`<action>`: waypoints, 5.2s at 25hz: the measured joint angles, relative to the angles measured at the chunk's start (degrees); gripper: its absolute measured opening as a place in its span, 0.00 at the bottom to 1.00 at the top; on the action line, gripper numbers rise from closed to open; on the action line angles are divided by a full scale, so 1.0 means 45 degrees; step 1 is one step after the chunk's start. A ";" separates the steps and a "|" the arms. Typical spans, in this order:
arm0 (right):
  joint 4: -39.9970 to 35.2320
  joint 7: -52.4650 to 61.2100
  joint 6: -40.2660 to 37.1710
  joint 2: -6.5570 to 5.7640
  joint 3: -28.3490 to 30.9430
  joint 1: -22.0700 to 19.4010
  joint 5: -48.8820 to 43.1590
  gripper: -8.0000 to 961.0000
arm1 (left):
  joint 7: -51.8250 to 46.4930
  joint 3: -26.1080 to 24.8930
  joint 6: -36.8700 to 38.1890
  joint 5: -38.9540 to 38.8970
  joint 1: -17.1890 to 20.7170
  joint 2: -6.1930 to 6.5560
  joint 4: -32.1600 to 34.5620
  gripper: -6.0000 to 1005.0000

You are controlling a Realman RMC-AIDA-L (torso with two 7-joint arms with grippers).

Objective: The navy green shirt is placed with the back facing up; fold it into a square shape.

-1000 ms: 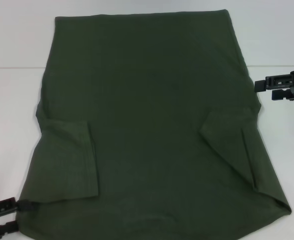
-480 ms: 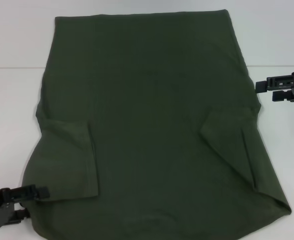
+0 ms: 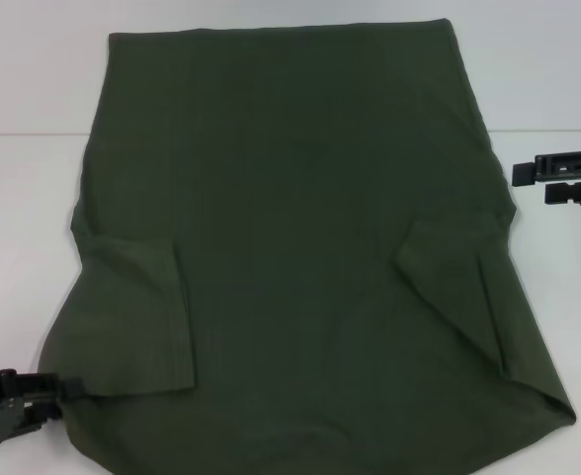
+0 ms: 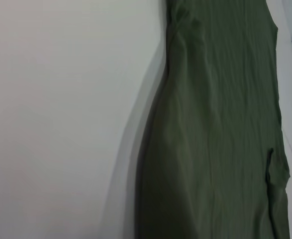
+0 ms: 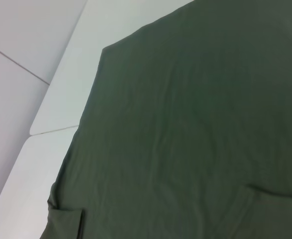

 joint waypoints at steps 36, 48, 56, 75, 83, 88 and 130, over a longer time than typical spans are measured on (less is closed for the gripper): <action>-0.0583 -0.1754 -0.3320 0.0594 -0.0220 -0.1656 -0.3526 0.86 | 0.1454 -0.0072 0.0647 -0.0620 -0.0569 0.0000 -0.0162 0.05; -0.0562 -0.2182 -0.2684 0.0942 -0.0261 -0.1665 -0.3804 0.86 | 0.1420 -0.0114 0.0648 -0.0618 -0.0588 -0.0015 -0.0176 0.05; -0.0563 -0.2305 -0.2464 0.1181 -0.0308 -0.1569 -0.4089 0.86 | 0.1418 -0.0138 0.0639 -0.0618 -0.0572 -0.0015 -0.0176 0.05; -0.0260 -0.2303 -0.2559 0.1574 -0.0793 -0.1081 -0.4104 0.86 | 0.1388 -0.0136 0.0627 -0.0633 -0.0623 -0.0015 -0.0176 0.05; -0.0392 -0.2078 -0.3011 0.1022 -0.0524 -0.1247 -0.4062 0.86 | 0.1379 -0.0141 0.0628 -0.0639 -0.0613 -0.0015 -0.0176 0.05; -0.0400 -0.2081 -0.2909 0.0855 -0.0383 -0.1387 -0.4097 0.86 | 0.1373 -0.0157 0.0592 -0.0639 -0.0563 -0.0016 -0.0176 0.05; -0.1069 -0.1962 -0.3308 0.1457 -0.0307 -0.1002 -0.4374 0.85 | 0.1281 -0.0157 0.0404 -0.0637 -0.0640 0.0006 -0.0196 0.05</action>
